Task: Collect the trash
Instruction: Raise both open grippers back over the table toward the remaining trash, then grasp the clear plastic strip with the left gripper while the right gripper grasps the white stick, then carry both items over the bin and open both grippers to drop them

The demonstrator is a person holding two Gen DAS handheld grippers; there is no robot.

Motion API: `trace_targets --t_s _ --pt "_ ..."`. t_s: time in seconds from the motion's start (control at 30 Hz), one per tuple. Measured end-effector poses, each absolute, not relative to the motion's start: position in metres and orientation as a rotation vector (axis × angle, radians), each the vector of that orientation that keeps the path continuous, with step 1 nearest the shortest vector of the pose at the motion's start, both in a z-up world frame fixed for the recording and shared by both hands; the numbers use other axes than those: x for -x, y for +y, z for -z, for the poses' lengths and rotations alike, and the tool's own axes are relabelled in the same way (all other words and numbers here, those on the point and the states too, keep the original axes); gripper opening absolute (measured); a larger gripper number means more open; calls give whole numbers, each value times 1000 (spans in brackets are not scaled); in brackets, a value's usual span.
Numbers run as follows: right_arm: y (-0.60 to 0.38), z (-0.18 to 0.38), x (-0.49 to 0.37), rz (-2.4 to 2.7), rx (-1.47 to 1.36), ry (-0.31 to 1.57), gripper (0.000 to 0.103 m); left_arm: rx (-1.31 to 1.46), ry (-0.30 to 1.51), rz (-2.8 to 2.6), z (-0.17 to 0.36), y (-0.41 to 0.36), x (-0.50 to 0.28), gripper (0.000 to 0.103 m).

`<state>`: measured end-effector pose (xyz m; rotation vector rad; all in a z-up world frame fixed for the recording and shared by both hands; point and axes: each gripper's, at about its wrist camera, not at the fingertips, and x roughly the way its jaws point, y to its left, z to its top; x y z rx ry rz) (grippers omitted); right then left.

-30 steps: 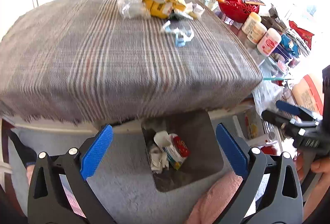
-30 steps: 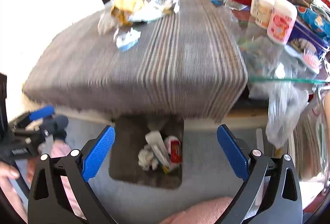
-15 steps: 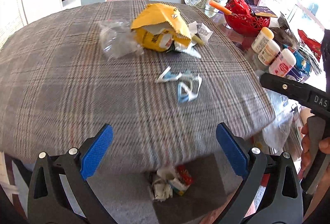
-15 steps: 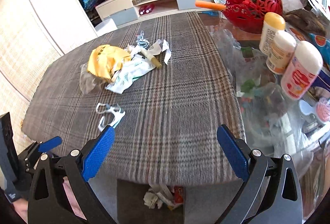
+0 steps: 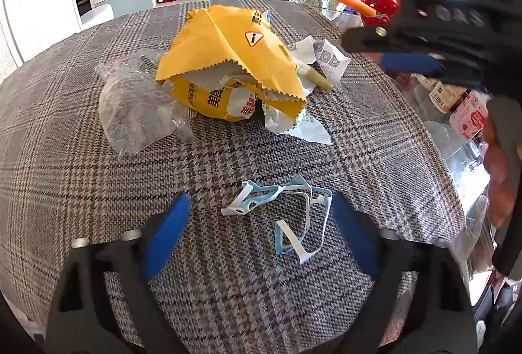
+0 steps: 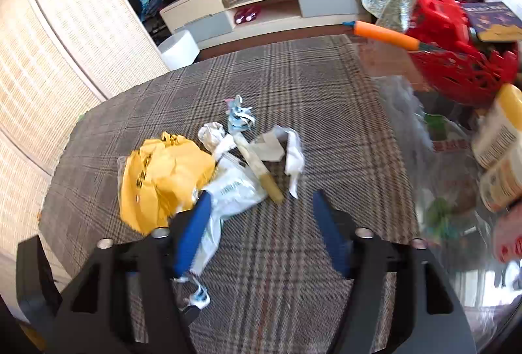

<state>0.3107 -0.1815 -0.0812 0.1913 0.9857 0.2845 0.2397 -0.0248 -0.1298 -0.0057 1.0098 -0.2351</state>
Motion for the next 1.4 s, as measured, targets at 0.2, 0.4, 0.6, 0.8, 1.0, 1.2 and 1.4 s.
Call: trace_targets --t_s 0.2,0.4,0.6,0.8,1.0,1.2,1.4 --pt "-162 94 -340 -342 -150 1032 32 -45 1000 262 135 -24 -245 41" --pt "-154 112 -354 -319 -105 1067 32 -24 1000 280 136 -12 -254 13" --pt "-154 128 -358 -297 -94 1098 27 -29 987 277 138 -12 -255 6" --pt "-156 130 -340 -306 -81 1094 15 -27 981 282 134 -14 -242 6" --pt "-159 110 -302 -326 -69 1056 14 -30 986 284 128 -18 -216 6" --pt "-168 100 -251 -320 -67 1044 14 -26 987 286 121 -22 -181 6" --pt "-185 110 -197 -320 -103 1070 14 -15 996 284 120 -27 -132 6"
